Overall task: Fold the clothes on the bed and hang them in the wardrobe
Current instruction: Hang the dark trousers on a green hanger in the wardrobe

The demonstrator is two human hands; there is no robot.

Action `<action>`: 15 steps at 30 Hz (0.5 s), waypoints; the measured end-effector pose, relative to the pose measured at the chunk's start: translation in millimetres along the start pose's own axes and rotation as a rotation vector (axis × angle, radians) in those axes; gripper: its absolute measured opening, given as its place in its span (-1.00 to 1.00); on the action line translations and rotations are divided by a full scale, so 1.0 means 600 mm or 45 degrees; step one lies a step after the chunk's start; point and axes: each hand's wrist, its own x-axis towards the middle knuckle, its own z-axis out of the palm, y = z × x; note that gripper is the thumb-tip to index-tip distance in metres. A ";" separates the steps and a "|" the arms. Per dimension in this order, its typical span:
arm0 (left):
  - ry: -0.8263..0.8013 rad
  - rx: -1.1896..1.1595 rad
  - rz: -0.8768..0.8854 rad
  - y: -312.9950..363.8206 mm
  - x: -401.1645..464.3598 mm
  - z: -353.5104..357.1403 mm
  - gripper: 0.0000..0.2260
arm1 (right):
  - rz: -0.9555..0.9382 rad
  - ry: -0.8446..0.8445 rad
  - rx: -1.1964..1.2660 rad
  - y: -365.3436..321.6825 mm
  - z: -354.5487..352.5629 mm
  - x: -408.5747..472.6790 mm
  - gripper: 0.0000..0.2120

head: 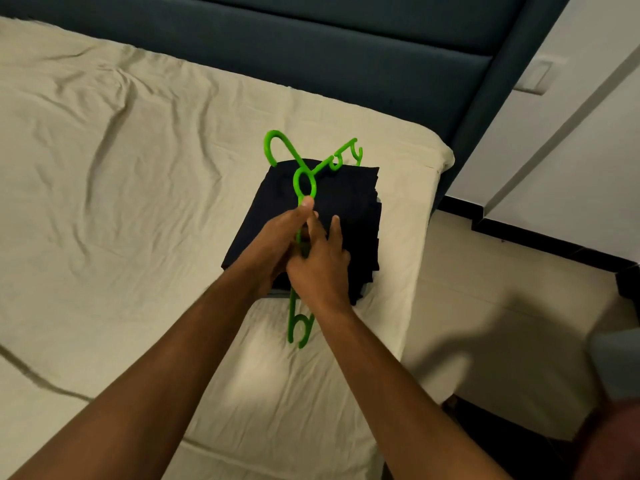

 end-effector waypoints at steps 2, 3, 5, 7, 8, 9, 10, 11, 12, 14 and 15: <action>0.179 0.120 0.067 -0.003 0.013 -0.005 -0.67 | -0.086 0.141 0.186 0.013 -0.004 0.000 -0.50; 0.258 0.172 0.088 -0.006 0.018 -0.007 -0.75 | -0.087 0.270 0.303 0.020 -0.009 0.001 -0.52; 0.356 0.155 0.109 -0.013 0.026 -0.010 -0.76 | 0.049 0.453 0.493 0.032 -0.020 0.011 -0.46; 0.394 0.077 0.110 -0.022 0.031 -0.009 -0.73 | 0.242 0.455 0.611 0.037 -0.027 0.033 -0.35; 0.419 0.069 0.112 -0.027 0.034 -0.008 -0.72 | 0.321 0.437 0.649 0.038 -0.029 0.044 -0.32; 0.446 0.074 0.114 -0.032 0.037 -0.006 -0.71 | 0.384 0.429 0.683 0.035 -0.030 0.053 -0.32; 0.477 0.084 0.120 -0.038 0.040 -0.004 -0.70 | 0.431 0.437 0.721 0.032 -0.033 0.061 -0.38; 0.522 0.099 0.122 -0.041 0.043 -0.002 -0.70 | 0.440 0.454 0.752 0.028 -0.036 0.065 -0.46; 0.582 0.121 0.119 -0.041 0.046 -0.002 -0.69 | 0.400 0.485 0.765 0.025 -0.040 0.067 -0.53; 0.729 0.216 0.125 -0.030 0.052 -0.010 -0.69 | 0.215 0.569 0.730 0.022 -0.051 0.065 -0.57; 0.799 0.276 0.138 -0.020 0.056 -0.019 -0.69 | 0.111 0.601 0.705 0.020 -0.057 0.061 -0.55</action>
